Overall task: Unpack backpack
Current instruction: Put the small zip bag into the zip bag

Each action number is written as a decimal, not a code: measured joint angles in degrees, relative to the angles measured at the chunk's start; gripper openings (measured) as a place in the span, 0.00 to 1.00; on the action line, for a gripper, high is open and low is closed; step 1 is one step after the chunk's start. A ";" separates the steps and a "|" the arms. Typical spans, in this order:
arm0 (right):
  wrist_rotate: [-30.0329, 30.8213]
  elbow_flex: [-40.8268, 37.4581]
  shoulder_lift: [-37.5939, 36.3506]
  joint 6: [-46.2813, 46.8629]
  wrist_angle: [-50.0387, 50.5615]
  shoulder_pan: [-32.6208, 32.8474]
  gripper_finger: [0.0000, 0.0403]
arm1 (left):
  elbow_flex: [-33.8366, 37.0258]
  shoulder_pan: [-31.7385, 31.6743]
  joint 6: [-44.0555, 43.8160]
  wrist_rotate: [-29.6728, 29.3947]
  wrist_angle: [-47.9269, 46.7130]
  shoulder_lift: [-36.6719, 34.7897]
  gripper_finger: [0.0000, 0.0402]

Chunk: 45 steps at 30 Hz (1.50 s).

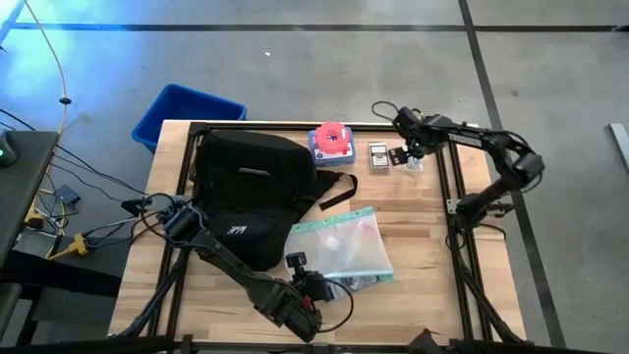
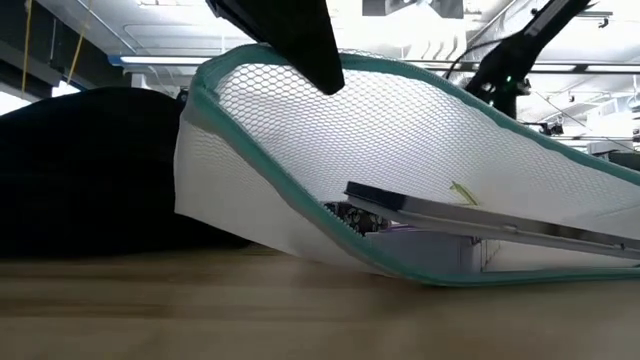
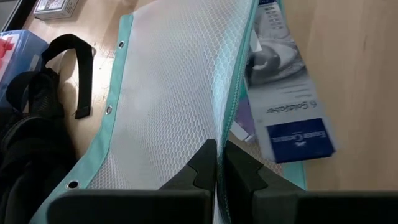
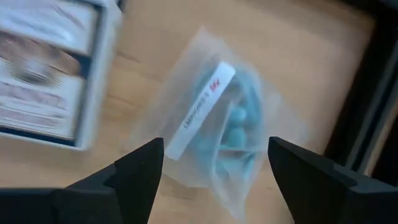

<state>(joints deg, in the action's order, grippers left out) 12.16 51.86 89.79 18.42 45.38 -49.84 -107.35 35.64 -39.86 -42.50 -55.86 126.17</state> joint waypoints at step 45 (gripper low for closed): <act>6.30 7.88 10.08 12.49 -25.87 88.70 0.00 | 0.00 -3.41 -6.95 -3.28 3.47 0.00 0.00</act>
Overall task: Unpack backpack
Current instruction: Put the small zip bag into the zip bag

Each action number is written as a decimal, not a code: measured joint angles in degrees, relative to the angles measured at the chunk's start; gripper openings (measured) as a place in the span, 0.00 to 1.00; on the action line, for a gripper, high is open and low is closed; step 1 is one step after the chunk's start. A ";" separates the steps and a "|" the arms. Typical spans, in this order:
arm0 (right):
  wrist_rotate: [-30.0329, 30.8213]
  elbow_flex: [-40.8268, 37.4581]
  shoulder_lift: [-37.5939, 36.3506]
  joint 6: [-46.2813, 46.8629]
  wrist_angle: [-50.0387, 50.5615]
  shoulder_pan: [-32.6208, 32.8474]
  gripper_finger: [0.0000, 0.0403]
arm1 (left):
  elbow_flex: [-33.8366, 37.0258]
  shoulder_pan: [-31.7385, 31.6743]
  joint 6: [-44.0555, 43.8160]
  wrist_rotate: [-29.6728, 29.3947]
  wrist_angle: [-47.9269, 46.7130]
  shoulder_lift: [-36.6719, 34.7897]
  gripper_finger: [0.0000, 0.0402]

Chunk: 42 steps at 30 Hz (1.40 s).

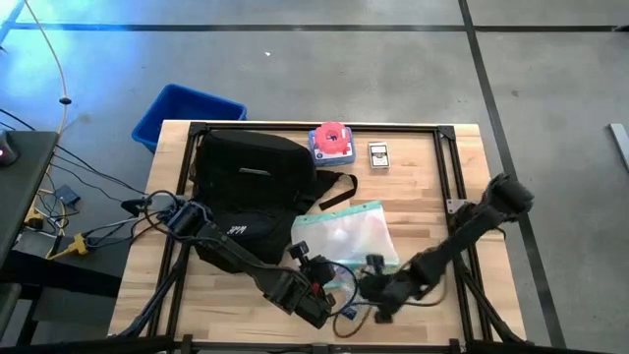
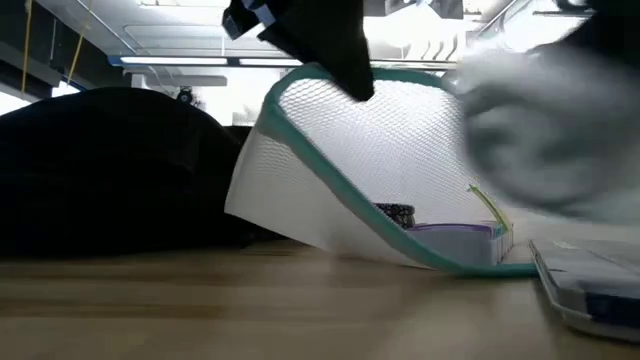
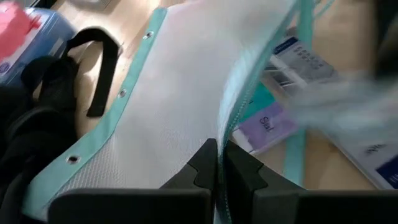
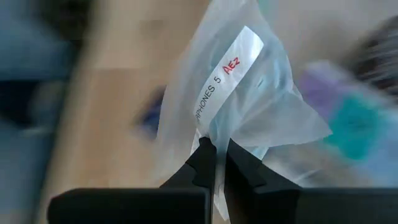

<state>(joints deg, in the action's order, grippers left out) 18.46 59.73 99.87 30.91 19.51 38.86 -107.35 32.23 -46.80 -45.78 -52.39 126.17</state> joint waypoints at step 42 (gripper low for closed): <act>-22.89 9.89 9.20 -8.62 -10.28 7.93 0.58 | 0.00 1.17 4.94 1.70 1.88 0.00 0.00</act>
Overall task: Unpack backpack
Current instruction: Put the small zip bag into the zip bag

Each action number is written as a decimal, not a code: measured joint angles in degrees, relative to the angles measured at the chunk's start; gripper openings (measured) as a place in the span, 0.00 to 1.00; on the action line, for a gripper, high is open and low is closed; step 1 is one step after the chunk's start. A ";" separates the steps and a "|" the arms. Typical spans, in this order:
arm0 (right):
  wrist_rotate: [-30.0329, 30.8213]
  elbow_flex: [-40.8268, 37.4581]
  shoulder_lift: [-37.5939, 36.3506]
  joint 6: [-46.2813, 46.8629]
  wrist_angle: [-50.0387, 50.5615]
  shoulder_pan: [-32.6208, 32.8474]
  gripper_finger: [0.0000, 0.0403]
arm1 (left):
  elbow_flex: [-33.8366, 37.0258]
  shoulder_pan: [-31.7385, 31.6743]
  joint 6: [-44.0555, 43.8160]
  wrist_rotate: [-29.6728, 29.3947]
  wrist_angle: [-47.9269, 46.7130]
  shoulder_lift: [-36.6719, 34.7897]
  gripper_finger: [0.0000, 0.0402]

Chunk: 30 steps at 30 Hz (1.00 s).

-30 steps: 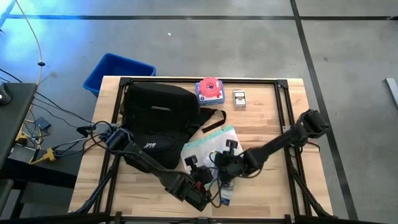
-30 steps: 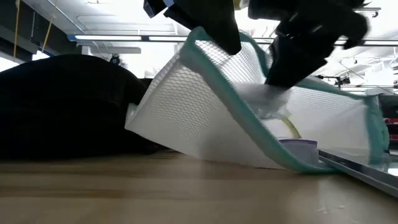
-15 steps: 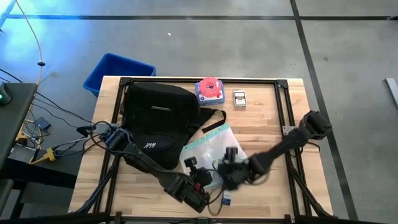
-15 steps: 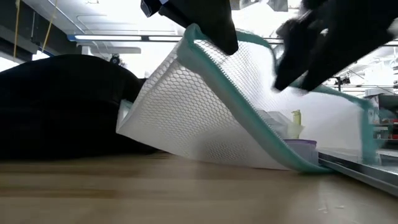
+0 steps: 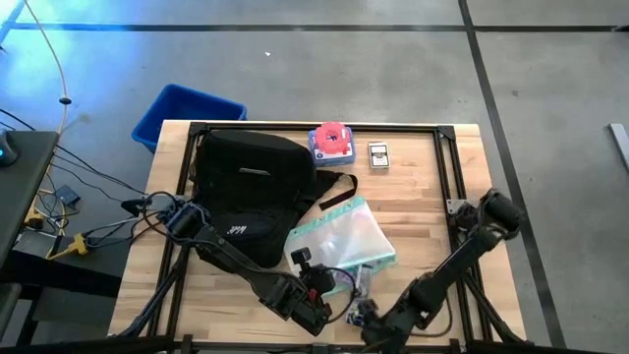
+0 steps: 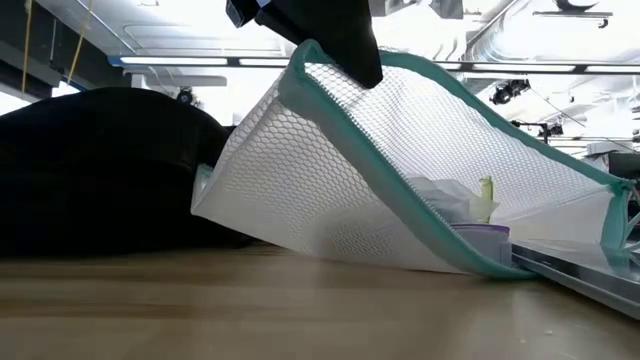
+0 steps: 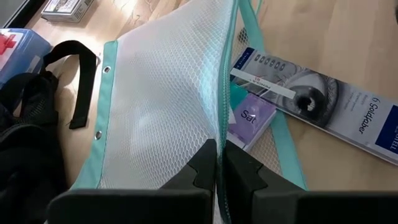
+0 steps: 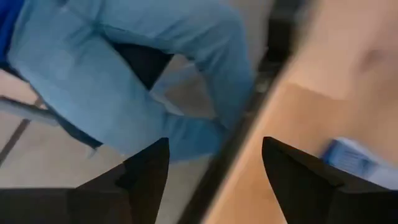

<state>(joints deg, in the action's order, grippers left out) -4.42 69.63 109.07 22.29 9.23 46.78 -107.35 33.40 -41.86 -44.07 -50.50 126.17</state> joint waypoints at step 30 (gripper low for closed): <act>31.54 3.16 6.86 4.52 18.18 -13.40 0.30 | 0.02 0.08 2.88 1.80 -1.31 0.20 0.00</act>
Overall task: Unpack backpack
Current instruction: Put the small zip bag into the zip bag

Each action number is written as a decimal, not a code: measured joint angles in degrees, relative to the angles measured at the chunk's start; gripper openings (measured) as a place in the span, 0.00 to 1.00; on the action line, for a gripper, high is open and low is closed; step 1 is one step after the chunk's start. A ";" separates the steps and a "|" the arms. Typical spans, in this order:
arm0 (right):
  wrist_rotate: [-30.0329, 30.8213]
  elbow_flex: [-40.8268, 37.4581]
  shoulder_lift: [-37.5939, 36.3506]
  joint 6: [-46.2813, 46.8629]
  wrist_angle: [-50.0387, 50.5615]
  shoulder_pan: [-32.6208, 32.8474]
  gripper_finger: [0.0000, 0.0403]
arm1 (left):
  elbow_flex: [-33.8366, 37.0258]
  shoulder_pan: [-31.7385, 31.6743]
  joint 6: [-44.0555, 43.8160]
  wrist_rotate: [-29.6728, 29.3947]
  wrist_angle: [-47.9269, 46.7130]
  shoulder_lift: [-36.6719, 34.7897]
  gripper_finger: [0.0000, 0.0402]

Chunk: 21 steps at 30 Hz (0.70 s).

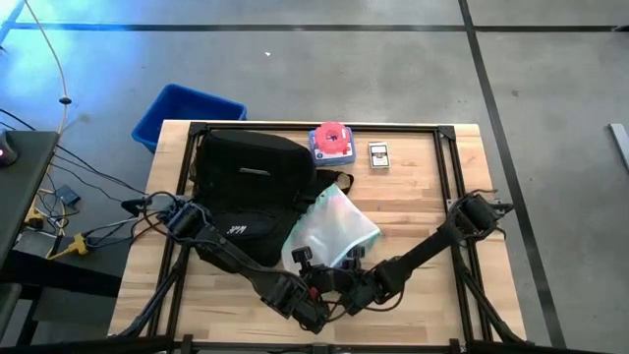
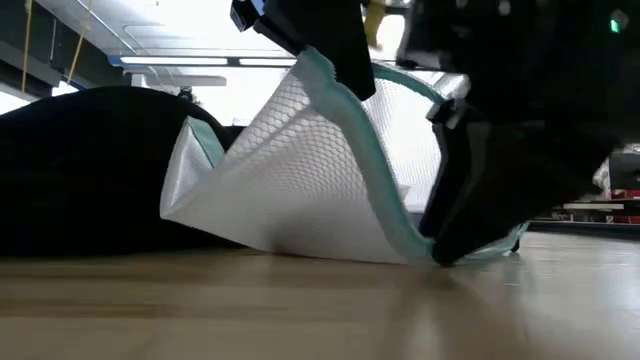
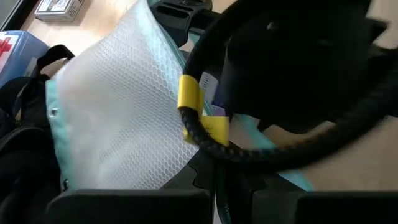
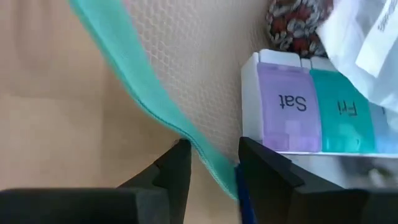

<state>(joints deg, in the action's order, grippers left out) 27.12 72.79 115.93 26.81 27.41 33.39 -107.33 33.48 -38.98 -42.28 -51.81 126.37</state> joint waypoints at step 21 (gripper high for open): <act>0.28 -4.67 -2.76 21.39 2.40 2.10 0.30 | 0.00 -0.05 -2.28 -0.55 -1.00 0.26 0.00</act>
<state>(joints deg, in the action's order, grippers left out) 27.40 68.11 113.16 48.20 29.81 35.48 -107.33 33.43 -41.26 -42.83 -52.81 126.62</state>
